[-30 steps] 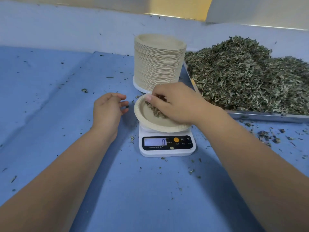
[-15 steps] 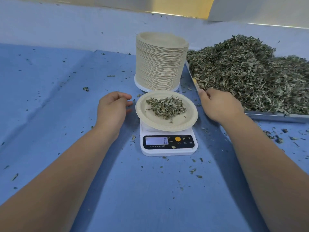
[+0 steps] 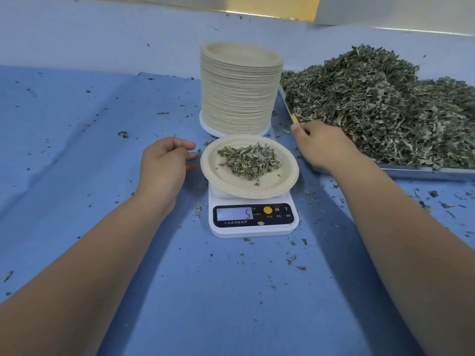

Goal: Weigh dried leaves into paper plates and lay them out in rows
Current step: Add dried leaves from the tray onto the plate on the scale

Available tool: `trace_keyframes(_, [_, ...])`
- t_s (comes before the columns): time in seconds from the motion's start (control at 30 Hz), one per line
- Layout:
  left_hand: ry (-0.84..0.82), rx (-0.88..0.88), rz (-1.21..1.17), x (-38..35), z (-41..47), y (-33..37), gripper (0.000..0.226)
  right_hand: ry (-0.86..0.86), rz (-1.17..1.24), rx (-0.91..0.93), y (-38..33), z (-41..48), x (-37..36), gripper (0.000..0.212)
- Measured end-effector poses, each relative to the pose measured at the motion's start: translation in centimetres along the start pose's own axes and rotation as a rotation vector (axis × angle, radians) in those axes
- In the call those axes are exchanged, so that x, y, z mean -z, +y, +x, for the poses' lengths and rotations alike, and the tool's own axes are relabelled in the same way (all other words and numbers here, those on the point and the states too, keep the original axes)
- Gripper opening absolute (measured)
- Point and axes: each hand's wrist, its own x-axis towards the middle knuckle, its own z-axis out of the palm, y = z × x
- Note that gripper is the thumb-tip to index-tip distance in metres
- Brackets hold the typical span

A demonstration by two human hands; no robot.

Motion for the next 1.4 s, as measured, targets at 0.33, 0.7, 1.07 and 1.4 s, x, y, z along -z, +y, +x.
trace_keyframes(0.33, [-0.009, 0.015, -0.01, 0.0, 0.0, 0.0, 0.027, -0.247, -0.169, -0.023, -0.5, 1.6, 1.2, 0.081])
trace_keyframes(0.7, [-0.002, 0.015, -0.047, 0.1, -0.2, 0.1, 0.031, -0.033, -0.246, -0.132, 0.9, 0.7, 3.3, 0.048])
trace_keyframes(1.07, [-0.015, -0.015, 0.044, 0.2, -0.3, 0.2, 0.028, -0.2, -0.219, -0.017, 0.4, -0.9, 0.9, 0.067])
trace_keyframes(1.4, [-0.037, -0.017, 0.128, -0.1, -0.6, 0.3, 0.031, 0.241, 0.169, 0.017, 0.9, -1.0, 2.1, 0.052])
